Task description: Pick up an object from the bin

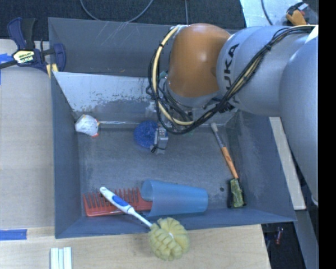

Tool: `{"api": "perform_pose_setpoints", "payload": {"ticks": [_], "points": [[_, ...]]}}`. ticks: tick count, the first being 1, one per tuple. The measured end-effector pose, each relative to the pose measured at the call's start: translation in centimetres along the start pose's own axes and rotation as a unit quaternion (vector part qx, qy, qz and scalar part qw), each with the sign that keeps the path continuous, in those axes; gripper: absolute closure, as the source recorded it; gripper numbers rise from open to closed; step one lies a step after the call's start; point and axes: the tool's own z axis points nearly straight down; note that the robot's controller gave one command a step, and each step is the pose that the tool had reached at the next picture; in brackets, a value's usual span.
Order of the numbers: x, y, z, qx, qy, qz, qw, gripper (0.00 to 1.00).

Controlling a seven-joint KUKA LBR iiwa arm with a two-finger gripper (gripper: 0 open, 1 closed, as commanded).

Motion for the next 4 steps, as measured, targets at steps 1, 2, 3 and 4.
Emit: {"api": "perform_pose_setpoints", "payload": {"ticks": [1, 2, 3, 4], "points": [[-0.87, -2.29, 7.45, 0.001, 0.0062, 0.126, 0.9920, 0.00], [-0.43, -2.04, 7.18, 0.000, -0.0015, 0.034, 0.9994, 0.00], [-0.82, -2.04, 7.31, -0.001, 0.0074, 0.117, 0.9932, 0.00], [-0.54, -2.09, 7.10, -0.001, -0.0026, 0.037, 0.9993, 0.00]]}}
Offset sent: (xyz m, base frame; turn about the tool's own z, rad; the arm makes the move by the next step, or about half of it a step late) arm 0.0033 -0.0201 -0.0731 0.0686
